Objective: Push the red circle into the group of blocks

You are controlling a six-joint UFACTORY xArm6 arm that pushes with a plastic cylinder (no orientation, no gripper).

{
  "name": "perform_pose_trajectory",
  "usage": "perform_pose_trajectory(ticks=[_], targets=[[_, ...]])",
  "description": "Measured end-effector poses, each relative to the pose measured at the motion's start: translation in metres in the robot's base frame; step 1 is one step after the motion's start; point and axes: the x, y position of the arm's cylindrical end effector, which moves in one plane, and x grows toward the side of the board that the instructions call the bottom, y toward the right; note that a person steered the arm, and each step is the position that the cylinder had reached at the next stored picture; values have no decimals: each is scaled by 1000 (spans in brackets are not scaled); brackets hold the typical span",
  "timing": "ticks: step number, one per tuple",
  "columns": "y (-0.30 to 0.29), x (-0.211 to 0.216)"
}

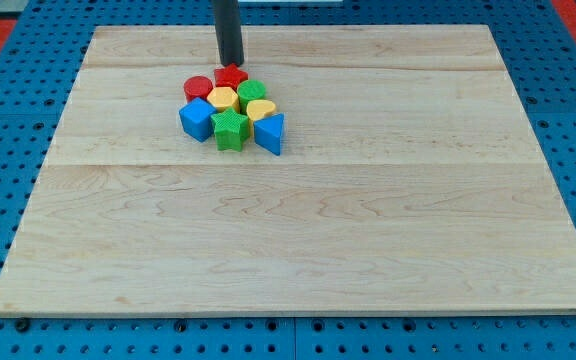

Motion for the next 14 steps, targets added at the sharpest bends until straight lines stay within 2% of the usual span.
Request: perform_pose_trajectory(ticks=[1, 3, 5, 6, 7, 8, 9, 10, 12, 14], targets=[[5, 43], [1, 78], [13, 26], [-26, 32], [-30, 54], [-46, 51], [-95, 40], [-120, 40], [-198, 54], [-61, 74]])
